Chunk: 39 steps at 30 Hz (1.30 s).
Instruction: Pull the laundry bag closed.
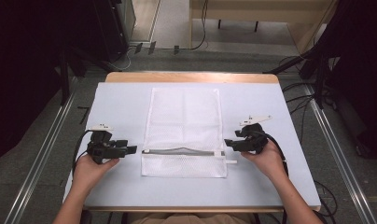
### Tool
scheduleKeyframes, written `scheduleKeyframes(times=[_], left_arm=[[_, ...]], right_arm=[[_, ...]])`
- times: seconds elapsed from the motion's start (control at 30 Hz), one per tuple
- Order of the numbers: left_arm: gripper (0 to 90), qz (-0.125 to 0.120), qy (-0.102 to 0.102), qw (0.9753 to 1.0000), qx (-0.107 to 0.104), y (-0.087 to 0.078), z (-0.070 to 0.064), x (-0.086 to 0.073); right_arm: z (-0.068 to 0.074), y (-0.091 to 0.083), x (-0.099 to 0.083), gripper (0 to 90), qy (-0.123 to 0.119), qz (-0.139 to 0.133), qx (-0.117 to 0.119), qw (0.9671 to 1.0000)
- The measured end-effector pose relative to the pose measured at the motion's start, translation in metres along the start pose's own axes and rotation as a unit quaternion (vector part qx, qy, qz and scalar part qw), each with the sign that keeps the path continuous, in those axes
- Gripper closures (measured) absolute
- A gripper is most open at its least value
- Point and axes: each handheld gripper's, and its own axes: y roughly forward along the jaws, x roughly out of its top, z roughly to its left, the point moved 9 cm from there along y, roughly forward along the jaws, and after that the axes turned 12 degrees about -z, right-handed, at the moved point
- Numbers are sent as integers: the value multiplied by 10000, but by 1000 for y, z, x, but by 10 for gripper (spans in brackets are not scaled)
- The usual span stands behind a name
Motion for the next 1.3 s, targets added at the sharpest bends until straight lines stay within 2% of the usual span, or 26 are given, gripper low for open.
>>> scheduleKeyframes(times=[0.8,0.97,1.0,1.3], left_arm=[[408,102,37,9999,17,0,2,-3],[414,110,7,9999,23,-1,3,-3],[414,99,-2,9999,20,-1,4,-3],[411,106,-28,9999,76,-4,6,-4]], right_arm=[[4,1,-3,422,-11,132,32,9999],[9,1,-3,430,24,159,68,9998],[10,1,-2,431,-47,146,104,9998],[21,2,-1,438,-89,195,173,9996]])
